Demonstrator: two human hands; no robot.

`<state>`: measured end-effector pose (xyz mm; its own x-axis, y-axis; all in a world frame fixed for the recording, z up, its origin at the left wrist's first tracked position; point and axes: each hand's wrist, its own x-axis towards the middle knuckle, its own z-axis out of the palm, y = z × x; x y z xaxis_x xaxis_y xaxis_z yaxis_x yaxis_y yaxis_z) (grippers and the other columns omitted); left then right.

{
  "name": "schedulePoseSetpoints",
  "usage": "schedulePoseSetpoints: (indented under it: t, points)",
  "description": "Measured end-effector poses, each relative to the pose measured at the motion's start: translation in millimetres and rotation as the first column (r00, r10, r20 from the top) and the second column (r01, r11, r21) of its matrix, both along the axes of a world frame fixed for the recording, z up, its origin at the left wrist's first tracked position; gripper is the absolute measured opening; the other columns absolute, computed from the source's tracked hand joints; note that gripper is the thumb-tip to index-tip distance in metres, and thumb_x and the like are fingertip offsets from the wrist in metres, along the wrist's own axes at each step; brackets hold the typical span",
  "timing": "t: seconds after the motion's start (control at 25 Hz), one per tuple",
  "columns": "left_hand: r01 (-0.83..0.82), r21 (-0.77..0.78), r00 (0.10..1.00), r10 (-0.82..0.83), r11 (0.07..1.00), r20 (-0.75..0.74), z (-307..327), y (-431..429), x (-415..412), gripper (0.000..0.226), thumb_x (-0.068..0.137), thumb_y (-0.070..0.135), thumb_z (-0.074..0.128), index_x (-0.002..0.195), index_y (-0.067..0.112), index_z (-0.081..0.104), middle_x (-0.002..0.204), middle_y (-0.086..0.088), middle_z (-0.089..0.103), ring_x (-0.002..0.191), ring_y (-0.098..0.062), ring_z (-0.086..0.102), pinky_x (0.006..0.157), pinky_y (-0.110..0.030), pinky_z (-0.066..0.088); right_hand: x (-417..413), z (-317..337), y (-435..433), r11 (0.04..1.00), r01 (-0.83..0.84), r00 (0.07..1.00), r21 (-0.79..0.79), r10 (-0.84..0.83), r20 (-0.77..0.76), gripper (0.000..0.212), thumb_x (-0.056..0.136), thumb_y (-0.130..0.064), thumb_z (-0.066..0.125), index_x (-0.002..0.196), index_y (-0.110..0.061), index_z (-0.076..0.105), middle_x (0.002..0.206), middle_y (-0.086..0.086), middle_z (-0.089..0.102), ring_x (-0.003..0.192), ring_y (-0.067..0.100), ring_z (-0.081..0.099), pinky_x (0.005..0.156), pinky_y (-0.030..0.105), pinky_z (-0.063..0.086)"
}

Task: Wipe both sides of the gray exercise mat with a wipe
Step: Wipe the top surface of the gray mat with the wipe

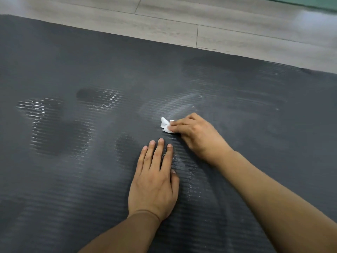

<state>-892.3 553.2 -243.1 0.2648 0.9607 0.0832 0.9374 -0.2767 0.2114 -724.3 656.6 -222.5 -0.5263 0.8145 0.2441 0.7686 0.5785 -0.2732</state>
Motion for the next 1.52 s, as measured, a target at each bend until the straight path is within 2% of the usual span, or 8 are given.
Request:
schedulePoseSetpoints:
  t: [0.2, 0.44, 0.52, 0.72, 0.88, 0.96, 1.24, 1.52]
  points:
    - [0.001, 0.016, 1.0, -0.001, 1.0, 0.0, -3, 1, -1, 0.061, 0.096, 0.031, 0.033, 0.152, 0.009, 0.045, 0.16, -0.013, 0.039, 0.15, -0.031, 0.032, 0.121, -0.046, 0.02, 90, -1, -5, 0.529, 0.848, 0.529, -0.006, -0.848, -0.026, 0.04, 0.085, 0.003, 0.045, 0.106, -0.018, 0.072, 0.102, 0.005, 0.071, 0.089, 0.026, 0.047, 0.071, 0.029, 0.034]
    - [0.018, 0.033, 1.0, -0.018, 0.999, 0.003, -3, 1, -1, 0.062, 0.093, 0.029, 0.034, 0.148, 0.005, 0.049, 0.157, -0.017, 0.042, 0.148, -0.034, 0.036, 0.121, -0.049, 0.023, -23, -12, -19, 0.996, 0.066, 0.998, 0.056, -0.065, -0.017, 0.028, 0.084, -0.008, 0.061, 0.109, -0.016, 0.072, 0.113, 0.0, 0.07, 0.09, 0.023, 0.057, 0.085, 0.03, 0.047]
    - [0.012, 0.04, 1.0, -0.013, 0.999, 0.012, -4, 2, 0, 0.061, 0.094, 0.029, 0.034, 0.148, 0.006, 0.049, 0.157, -0.016, 0.042, 0.148, -0.033, 0.035, 0.121, -0.048, 0.023, 20, -6, -8, 0.961, 0.263, 0.963, 0.089, -0.267, 0.037, 0.029, 0.089, -0.014, 0.049, 0.106, -0.018, 0.072, 0.111, -0.001, 0.07, 0.091, 0.024, 0.056, 0.084, 0.03, 0.047]
    - [0.008, 0.049, 1.0, -0.009, 0.999, 0.015, -6, 1, 0, 0.06, 0.095, 0.029, 0.033, 0.149, 0.007, 0.048, 0.159, -0.015, 0.04, 0.149, -0.032, 0.033, 0.122, -0.048, 0.022, 114, 3, -12, 0.315, 0.946, 0.316, -0.07, -0.949, 0.003, 0.037, 0.086, -0.002, 0.044, 0.102, -0.019, 0.073, 0.095, 0.007, 0.068, 0.097, 0.025, 0.046, 0.071, 0.032, 0.035]
    - [0.017, 0.041, 1.0, -0.017, 0.999, 0.01, -6, 2, -1, 0.061, 0.095, 0.03, 0.032, 0.151, 0.007, 0.045, 0.159, -0.015, 0.038, 0.15, -0.032, 0.031, 0.124, -0.048, 0.02, 31, -14, 1, 0.899, 0.438, 0.898, -0.029, -0.439, -0.042, 0.03, 0.085, -0.005, 0.056, 0.104, -0.019, 0.074, 0.105, 0.0, 0.072, 0.091, 0.028, 0.055, 0.078, 0.033, 0.049]
    - [0.02, 0.044, 1.0, -0.02, 0.999, 0.015, -7, 2, -1, 0.061, 0.096, 0.031, 0.032, 0.151, 0.007, 0.045, 0.159, -0.015, 0.039, 0.15, -0.032, 0.031, 0.125, -0.045, 0.017, 44, -8, 7, 0.945, 0.326, 0.944, 0.025, -0.327, 0.034, 0.028, 0.088, -0.007, 0.053, 0.106, -0.018, 0.072, 0.111, -0.002, 0.07, 0.094, 0.026, 0.052, 0.078, 0.036, 0.051]
    - [0.008, 0.029, 0.999, -0.01, 1.0, 0.044, -7, 3, 0, 0.062, 0.096, 0.032, 0.031, 0.151, 0.008, 0.043, 0.16, -0.015, 0.037, 0.151, -0.032, 0.029, 0.125, -0.047, 0.017, 203, 5, -41, 0.26, 0.965, 0.26, -0.025, -0.965, 0.024, 0.04, 0.084, 0.004, 0.04, 0.104, -0.01, 0.071, 0.092, 0.014, 0.063, 0.096, 0.032, 0.046, 0.075, 0.036, 0.039]
    - [0.01, -0.005, 0.997, -0.01, 1.0, 0.08, -2, 1, 0, 0.061, 0.096, 0.03, 0.035, 0.152, 0.008, 0.043, 0.16, -0.016, 0.036, 0.151, -0.033, 0.027, 0.126, -0.047, 0.016, 68, -13, -93, 0.95, 0.301, 0.954, 0.086, -0.3, -0.025, 0.028, 0.086, -0.003, 0.06, 0.109, -0.014, 0.072, 0.111, 0.0, 0.07, 0.084, 0.026, 0.056, 0.082, 0.031, 0.047]
